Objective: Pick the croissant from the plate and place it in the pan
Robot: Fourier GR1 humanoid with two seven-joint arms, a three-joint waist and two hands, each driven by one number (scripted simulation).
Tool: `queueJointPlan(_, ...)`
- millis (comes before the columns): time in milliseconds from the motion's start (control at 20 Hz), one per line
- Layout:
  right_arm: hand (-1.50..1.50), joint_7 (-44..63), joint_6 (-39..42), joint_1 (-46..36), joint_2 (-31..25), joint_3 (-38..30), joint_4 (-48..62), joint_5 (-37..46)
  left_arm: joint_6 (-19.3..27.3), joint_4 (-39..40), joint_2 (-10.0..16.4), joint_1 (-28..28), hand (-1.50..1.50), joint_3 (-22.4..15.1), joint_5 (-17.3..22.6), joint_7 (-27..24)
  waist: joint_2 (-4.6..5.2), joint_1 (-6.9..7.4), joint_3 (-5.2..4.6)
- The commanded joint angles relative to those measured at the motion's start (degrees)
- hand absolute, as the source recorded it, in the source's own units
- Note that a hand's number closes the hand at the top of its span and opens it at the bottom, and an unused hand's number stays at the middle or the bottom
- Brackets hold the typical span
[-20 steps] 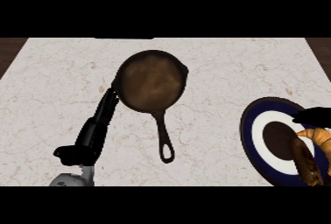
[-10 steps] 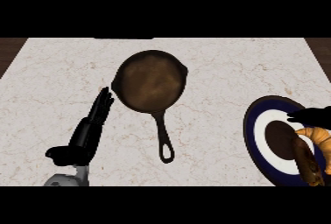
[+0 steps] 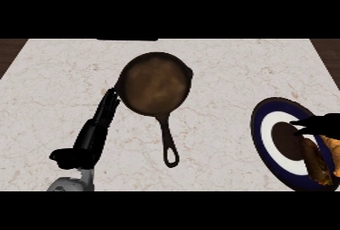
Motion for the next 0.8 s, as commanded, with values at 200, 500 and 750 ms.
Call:
queueJointPlan(200,1.5,-4.37,-7.19,0.73,3.33,1.33,5.21,5.81,-1.73,-3.74,1.11,2.73,0.0,0.49,0.63,1.14,0.37,0.06,0.7)
queueJointPlan(500,1.5,-7.15,-9.99,-1.86,4.57,-3.91,7.29,4.34,-1.34,-1.2,-0.17,1.06,0.0,0.66,-0.78,0.99,0.4,-0.3,0.68)
queueJointPlan(750,1.5,-10.25,-12.61,-0.31,1.56,-10.38,2.75,-1.63,-0.68,-3.24,-0.61,1.58,0.0,0.97,-0.68,2.75,0.13,-1.03,0.65)
